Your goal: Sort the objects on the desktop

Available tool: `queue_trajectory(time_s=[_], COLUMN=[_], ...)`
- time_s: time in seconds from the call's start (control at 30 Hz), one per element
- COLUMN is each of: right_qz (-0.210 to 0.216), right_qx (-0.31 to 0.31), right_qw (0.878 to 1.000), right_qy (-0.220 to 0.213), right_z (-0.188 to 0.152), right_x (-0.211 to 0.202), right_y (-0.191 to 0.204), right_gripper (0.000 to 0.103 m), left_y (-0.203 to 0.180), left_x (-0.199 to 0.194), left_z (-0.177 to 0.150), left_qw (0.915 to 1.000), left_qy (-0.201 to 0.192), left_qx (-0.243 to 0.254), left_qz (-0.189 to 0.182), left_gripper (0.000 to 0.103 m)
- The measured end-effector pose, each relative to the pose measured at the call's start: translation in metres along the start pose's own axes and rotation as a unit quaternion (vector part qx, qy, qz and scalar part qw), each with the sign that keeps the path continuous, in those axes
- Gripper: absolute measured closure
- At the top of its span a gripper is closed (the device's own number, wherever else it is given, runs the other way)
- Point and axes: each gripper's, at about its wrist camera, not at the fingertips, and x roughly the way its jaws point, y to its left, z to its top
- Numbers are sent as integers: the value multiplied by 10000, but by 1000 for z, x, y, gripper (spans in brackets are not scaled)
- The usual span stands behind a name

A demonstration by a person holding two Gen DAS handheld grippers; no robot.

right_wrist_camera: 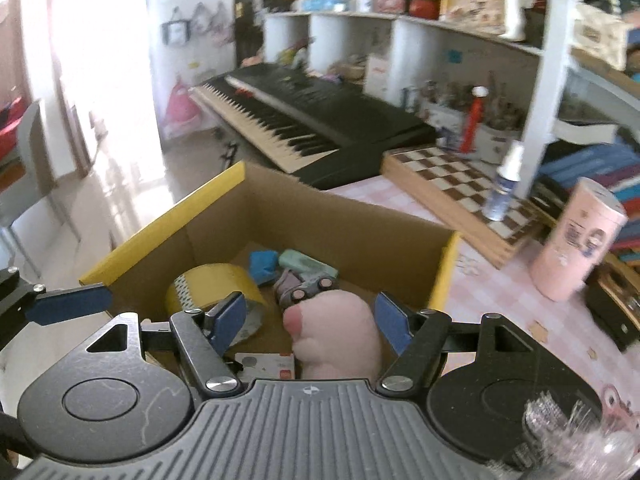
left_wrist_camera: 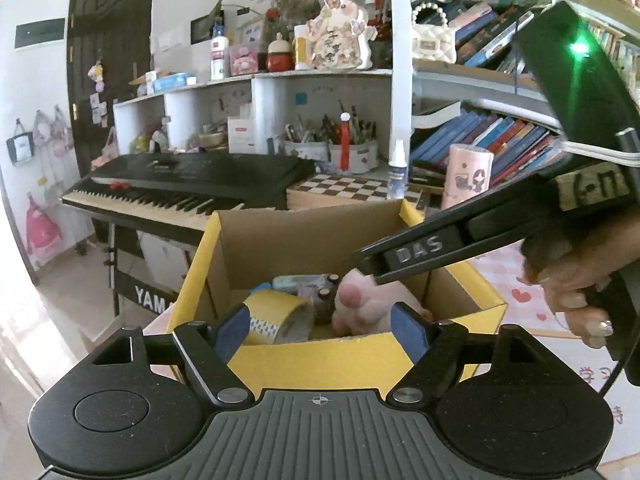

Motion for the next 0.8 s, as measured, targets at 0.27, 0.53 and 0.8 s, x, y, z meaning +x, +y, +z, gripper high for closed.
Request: queue_trajectory(time_s=[0.27,0.53,0.8], right_qz=[-491,-1079,-1652], right_qx=[443,859,1278], right_qw=[9972,9889,9759], right_qy=[-342,-546,-636], right_z=[-17,-50,-96], right_x=[-42,-82,-123], right_y=[10,29,51], right_gripper=[33,35,35], left_y=[8,12,17], left_x=[-22,-48,-69], left_z=[-13,-30,-51], left_qw=[9999,9994,9992], left_qy=[-48,-99,-1], left_qx=[63,263,154], left_qz=[-139,-185,-361], left_gripper=[23,23,22])
